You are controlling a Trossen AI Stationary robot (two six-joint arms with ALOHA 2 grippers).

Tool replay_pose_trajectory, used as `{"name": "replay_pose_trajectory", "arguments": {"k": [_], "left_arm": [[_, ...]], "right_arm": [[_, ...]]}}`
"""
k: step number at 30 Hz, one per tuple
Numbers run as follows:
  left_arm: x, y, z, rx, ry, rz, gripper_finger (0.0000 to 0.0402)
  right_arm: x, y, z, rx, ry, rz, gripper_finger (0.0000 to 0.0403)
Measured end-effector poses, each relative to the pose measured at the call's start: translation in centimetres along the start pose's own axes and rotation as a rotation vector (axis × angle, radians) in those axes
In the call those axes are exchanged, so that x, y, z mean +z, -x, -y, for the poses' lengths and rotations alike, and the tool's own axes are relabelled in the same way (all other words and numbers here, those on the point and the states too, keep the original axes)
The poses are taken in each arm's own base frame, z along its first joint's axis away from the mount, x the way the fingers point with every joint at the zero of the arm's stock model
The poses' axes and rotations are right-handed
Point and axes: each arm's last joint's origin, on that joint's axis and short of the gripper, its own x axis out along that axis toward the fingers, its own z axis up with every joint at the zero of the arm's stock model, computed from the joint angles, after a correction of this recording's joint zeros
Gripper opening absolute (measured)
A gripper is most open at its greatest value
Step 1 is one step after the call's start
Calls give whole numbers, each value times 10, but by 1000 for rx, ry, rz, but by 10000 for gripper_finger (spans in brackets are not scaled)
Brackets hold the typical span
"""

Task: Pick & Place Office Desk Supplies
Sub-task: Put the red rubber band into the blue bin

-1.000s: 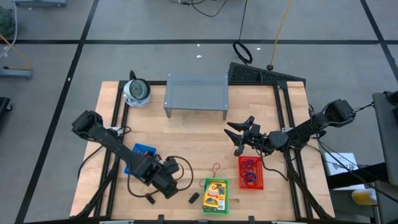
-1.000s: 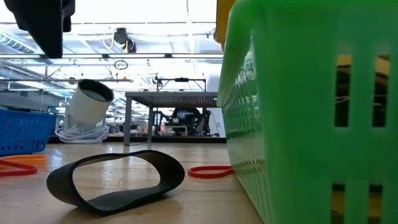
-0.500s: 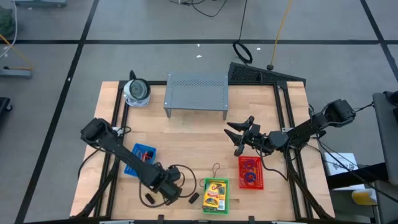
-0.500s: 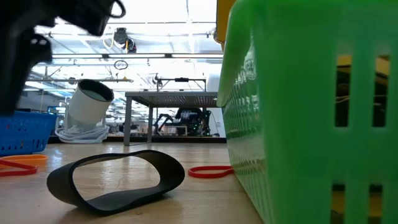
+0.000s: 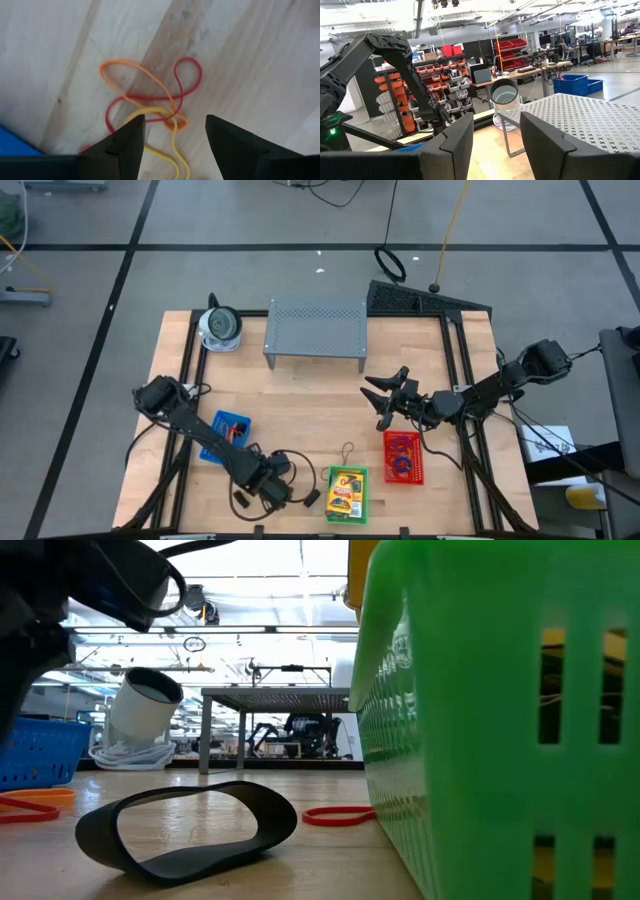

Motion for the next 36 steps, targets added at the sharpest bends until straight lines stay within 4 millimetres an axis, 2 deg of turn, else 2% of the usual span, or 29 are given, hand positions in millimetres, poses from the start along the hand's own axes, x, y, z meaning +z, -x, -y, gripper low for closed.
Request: {"name": "replay_pose_trajectory", "arguments": {"k": [9,15,25,36], "left_arm": [[6,0,-4,25,-15,30,214],[4,-7,-9,42,-16,20,218],[5,-22,-11,-42,-24,-24,218],[9,-22,-14,-48,-22,-28,218]], "right_arm": [[-1,0,0,-1,7,-5,155],[-2,0,0,-2,16,-14,155],[-5,-5,7,-35,6,-39,155],[-8,-7,11,-58,0,-62,155]]}}
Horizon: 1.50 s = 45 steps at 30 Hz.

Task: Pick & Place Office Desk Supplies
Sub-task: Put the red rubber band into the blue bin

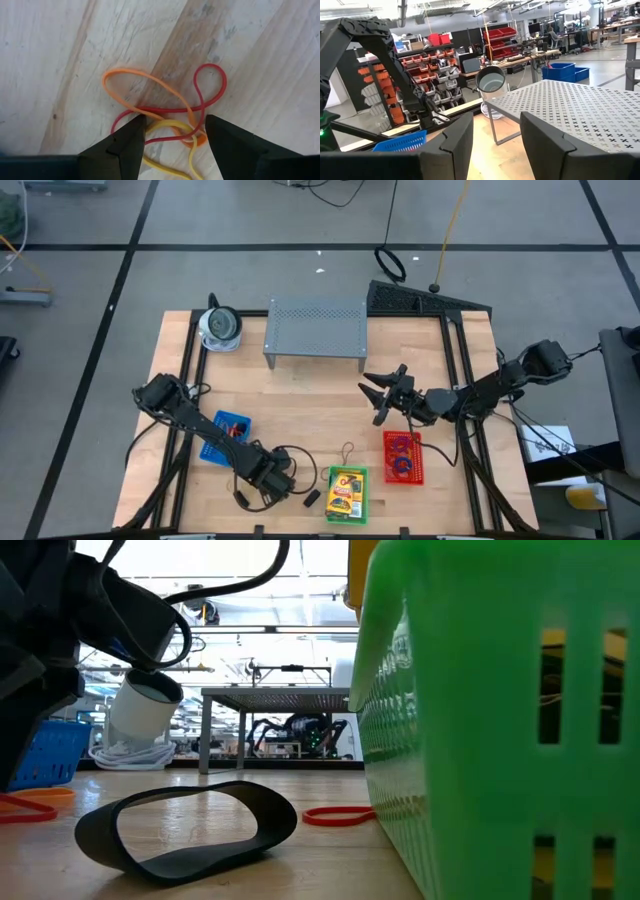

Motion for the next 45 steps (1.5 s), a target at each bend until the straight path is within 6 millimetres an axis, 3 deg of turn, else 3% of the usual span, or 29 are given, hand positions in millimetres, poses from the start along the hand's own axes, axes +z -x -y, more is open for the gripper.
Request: {"name": "replay_pose_trajectory", "arguments": {"k": [6,25,36,45], "left_arm": [[0,0,0,3,2,2,198],[0,-1,-1,10,14,4,10],[0,-1,0,2,52,3,62],[1,0,0,3,59,3,26]], "right_arm": [[0,0,0,0,1,-1,155],[0,0,0,1,-11,0,155],[0,0,0,1,-11,0,155],[1,0,0,7,-17,5,155]]}}
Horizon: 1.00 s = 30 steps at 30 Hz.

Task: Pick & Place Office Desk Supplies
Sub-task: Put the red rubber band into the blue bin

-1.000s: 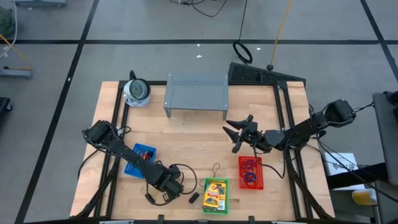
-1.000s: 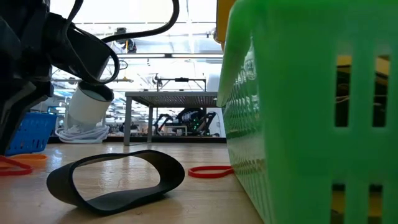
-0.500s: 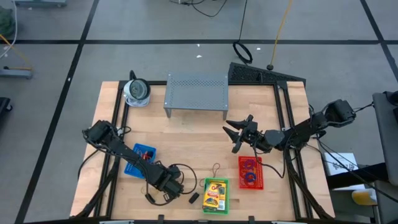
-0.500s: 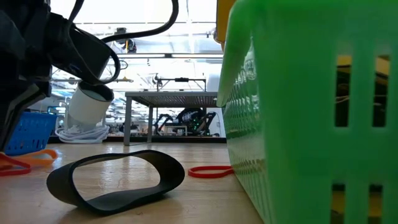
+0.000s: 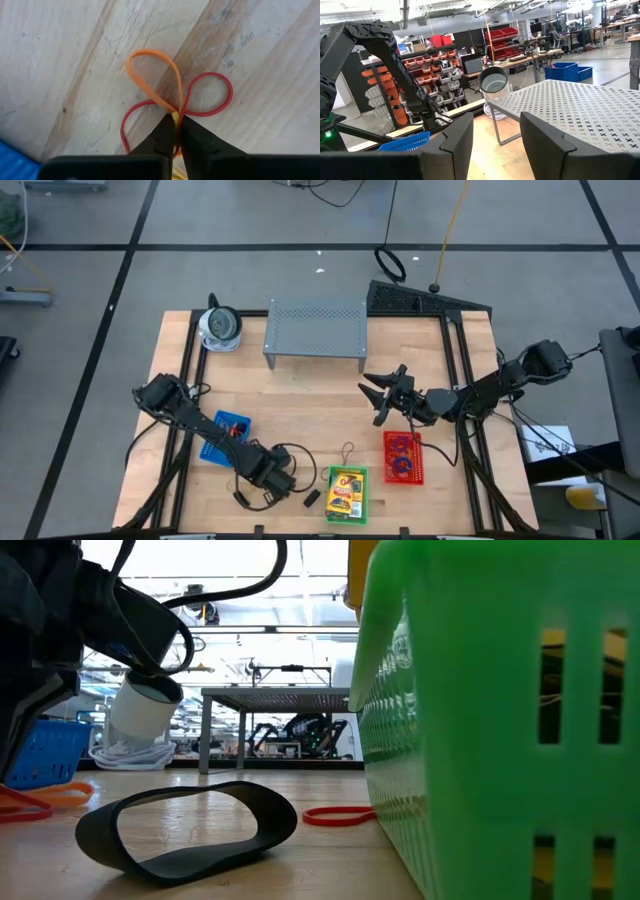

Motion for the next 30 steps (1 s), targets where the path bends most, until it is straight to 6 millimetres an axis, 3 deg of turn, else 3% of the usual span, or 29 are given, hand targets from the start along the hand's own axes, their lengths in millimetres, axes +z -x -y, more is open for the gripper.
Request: {"name": "replay_pose_trajectory", "arguments": {"k": [6,13,18,30], "left_arm": [[3,6,6,-33,-20,11,7],[9,15,12,-63,-38,34,48],[14,19,13,-76,-40,45,55],[21,20,10,-101,-22,2,15]], "right_arm": [[1,0,-2,51,-7,0,155],[1,0,-2,74,-11,1,155],[1,0,-2,75,-13,3,155],[2,0,-2,75,-11,6,155]]}}
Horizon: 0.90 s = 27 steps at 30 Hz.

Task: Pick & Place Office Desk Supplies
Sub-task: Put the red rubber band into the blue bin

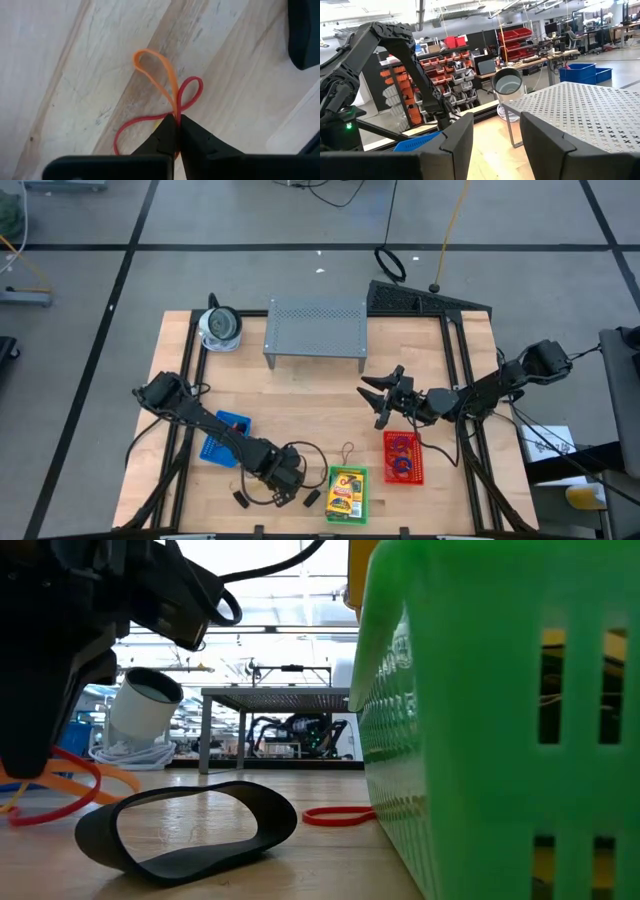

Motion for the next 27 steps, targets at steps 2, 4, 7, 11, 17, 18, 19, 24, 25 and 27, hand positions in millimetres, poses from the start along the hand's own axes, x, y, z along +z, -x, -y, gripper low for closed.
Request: {"name": "replay_pose_trajectory", "arguments": {"k": [2,4,7,11,17,18,19,24,25,27], "left_arm": [[1,0,0,-6,-6,-9,13],[1,0,0,-14,-8,-15,16],[2,0,2,-35,-15,-9,30],[5,1,7,-90,-44,22,47],[9,1,8,-116,-60,42,51],[10,1,7,-115,-59,45,49],[12,2,7,-116,-62,51,46],[20,8,7,-149,-104,108,30],[21,11,7,-153,-113,130,26],[25,16,6,-159,-127,172,21]], "right_arm": [[0,0,0,0,0,0,155],[0,0,0,0,0,0,155],[0,0,0,0,0,0,155],[0,0,0,0,0,0,155],[1,0,0,2,-7,5,155],[1,0,0,2,-8,6,155],[1,0,0,2,-9,6,155],[1,0,-1,26,-17,6,155],[1,0,-1,36,-20,9,155],[3,0,-2,62,-29,17,155]]}}
